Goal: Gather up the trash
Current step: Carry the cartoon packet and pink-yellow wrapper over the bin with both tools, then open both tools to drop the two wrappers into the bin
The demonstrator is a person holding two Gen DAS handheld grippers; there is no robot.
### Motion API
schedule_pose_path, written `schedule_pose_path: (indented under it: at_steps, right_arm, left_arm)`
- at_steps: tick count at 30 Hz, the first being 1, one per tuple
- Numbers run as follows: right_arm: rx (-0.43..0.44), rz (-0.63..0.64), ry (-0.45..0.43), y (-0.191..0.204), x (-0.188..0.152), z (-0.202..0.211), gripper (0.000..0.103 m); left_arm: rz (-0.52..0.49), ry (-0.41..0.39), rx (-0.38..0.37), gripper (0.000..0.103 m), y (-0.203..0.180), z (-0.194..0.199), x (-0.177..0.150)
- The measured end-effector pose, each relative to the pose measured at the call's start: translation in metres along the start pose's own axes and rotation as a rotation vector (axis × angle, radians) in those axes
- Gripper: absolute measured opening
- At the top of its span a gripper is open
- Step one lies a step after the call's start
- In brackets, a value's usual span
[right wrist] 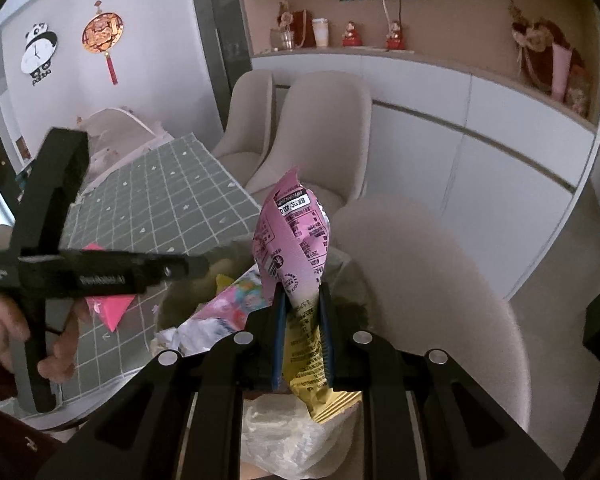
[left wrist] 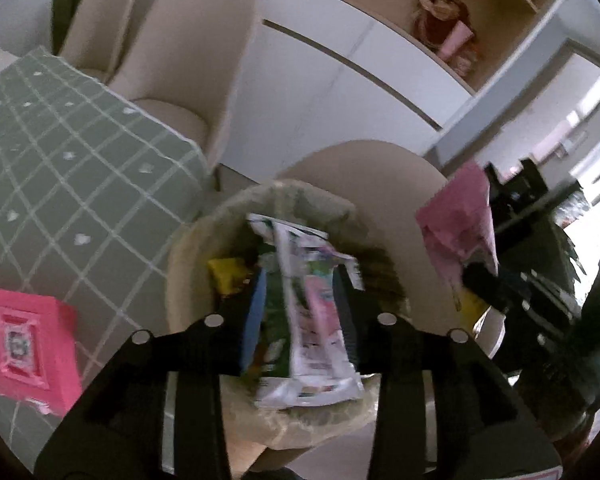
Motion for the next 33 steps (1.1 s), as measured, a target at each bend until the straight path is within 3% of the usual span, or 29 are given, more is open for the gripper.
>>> schedule_pose_path:
  at_steps: [7, 12, 19, 22, 24, 26, 33]
  right_arm:
    - [0.133, -0.047, 0.084, 0.032, -0.019, -0.043, 0.016]
    - [0.116, -0.057, 0.227, 0.033, -0.059, -0.096, 0.017]
    - [0.123, -0.054, 0.298, 0.029, -0.073, -0.121, 0.020]
    - [0.115, -0.033, 0.272, 0.030, -0.069, -0.118, 0.025]
    - [0.102, -0.012, 0.241, 0.034, -0.067, -0.112, 0.034]
    - [0.093, -0.008, 0.212, 0.034, -0.062, -0.104, 0.052]
    - [0.054, -0.009, 0.071, 0.054, -0.042, -0.047, 0.055]
  left_arm:
    - [0.022, -0.114, 0.124, 0.035, 0.032, 0.044, 0.008]
    - [0.003, -0.194, 0.266, 0.035, 0.054, 0.080, 0.007]
    - [0.097, -0.248, 0.378, 0.036, 0.085, 0.121, -0.018]
    - [0.148, -0.257, 0.429, 0.037, 0.095, 0.138, -0.037]
    - [0.159, -0.264, 0.467, 0.047, 0.101, 0.148, -0.046]
    - [0.178, -0.261, 0.488, 0.048, 0.107, 0.160, -0.057]
    - [0.148, -0.281, 0.544, 0.047, 0.123, 0.207, -0.084]
Point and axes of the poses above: each gripper's, at about its wrist camera, not at the fingertips, and z roughly against the way its jaws point, y to its left, x to its top, the point moved 8 cm from there along -z, roughly the way its jaws point, and after that the axes turned 9 degrees about -y, right-handed, at the moved point
